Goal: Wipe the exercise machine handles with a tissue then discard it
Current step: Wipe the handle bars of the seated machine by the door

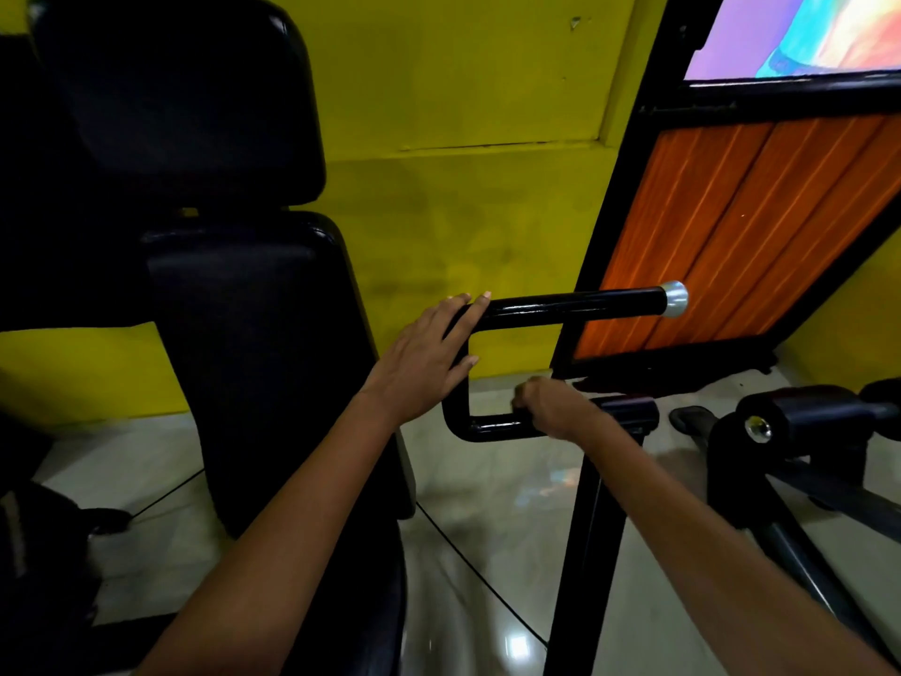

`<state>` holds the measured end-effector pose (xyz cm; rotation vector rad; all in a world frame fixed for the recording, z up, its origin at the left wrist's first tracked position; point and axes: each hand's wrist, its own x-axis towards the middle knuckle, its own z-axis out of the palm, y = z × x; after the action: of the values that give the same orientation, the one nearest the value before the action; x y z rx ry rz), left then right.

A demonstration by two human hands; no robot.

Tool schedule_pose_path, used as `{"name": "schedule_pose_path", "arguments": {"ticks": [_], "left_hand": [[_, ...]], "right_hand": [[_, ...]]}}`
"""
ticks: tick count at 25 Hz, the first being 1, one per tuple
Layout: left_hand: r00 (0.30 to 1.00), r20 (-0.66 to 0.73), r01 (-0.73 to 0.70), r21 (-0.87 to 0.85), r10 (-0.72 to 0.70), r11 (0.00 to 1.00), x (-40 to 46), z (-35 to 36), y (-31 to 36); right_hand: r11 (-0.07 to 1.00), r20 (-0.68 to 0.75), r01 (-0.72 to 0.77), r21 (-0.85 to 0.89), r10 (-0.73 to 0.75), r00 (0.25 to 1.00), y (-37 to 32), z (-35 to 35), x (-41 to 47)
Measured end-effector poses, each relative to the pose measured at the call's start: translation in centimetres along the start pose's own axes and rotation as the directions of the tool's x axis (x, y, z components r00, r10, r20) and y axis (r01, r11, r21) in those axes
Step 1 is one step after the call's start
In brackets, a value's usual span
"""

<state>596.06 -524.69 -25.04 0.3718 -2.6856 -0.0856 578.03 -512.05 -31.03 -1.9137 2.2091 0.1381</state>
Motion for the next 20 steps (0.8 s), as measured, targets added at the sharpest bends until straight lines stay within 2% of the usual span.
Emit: {"name": "schedule_pose_path", "arguments": {"ticks": [4,6,7,9,11,12,13,14,16,20], "left_hand": [[1.0,-0.002,0.017,-0.026,-0.017,1.0,-0.1,0.3,0.0],[1.0,-0.012,0.023,-0.05,-0.024,0.999,-0.1,0.5,0.1],[1.0,-0.018,0.024,-0.054,-0.025,0.998,-0.1,0.6,0.1],[0.999,-0.023,0.025,-0.065,-0.027,0.998,-0.1,0.8,0.1],[0.999,-0.028,0.03,-0.07,-0.032,0.997,-0.1,1.0,0.1],[0.999,-0.032,0.035,-0.07,-0.038,0.997,-0.1,1.1,0.2],[0.998,-0.037,0.039,-0.069,-0.041,0.997,-0.1,1.1,0.4],[0.998,-0.038,0.042,-0.068,-0.045,0.997,-0.1,1.1,0.4],[0.998,-0.037,0.046,-0.062,-0.048,0.997,-0.1,0.9,0.4],[0.998,-0.038,0.055,-0.056,-0.057,0.997,-0.1,0.8,0.6]], "right_hand": [[0.925,-0.017,-0.1,-0.367,0.101,0.995,4.0,-0.4,-2.8],[0.913,-0.07,-0.117,-0.39,0.097,0.993,3.4,-0.4,-3.4],[0.941,-0.123,-0.156,-0.301,0.124,0.985,2.6,-0.4,-3.6],[0.979,-0.351,-0.188,0.083,0.205,0.914,0.9,0.0,-4.0],[0.905,-0.569,-0.012,0.425,0.278,0.774,-1.9,0.4,-4.7],[0.866,-0.651,0.112,0.487,0.275,0.708,-3.6,0.7,-5.1],[0.838,-0.694,0.209,0.504,0.249,0.676,-5.4,1.1,-5.3],[0.82,-0.706,0.274,0.502,0.206,0.678,-7.2,1.6,-5.5],[0.862,-0.705,0.291,0.416,0.104,0.701,-9.6,2.9,-5.3],[0.987,-0.674,0.15,0.06,-0.071,0.735,-9.9,3.8,-3.7]]}}
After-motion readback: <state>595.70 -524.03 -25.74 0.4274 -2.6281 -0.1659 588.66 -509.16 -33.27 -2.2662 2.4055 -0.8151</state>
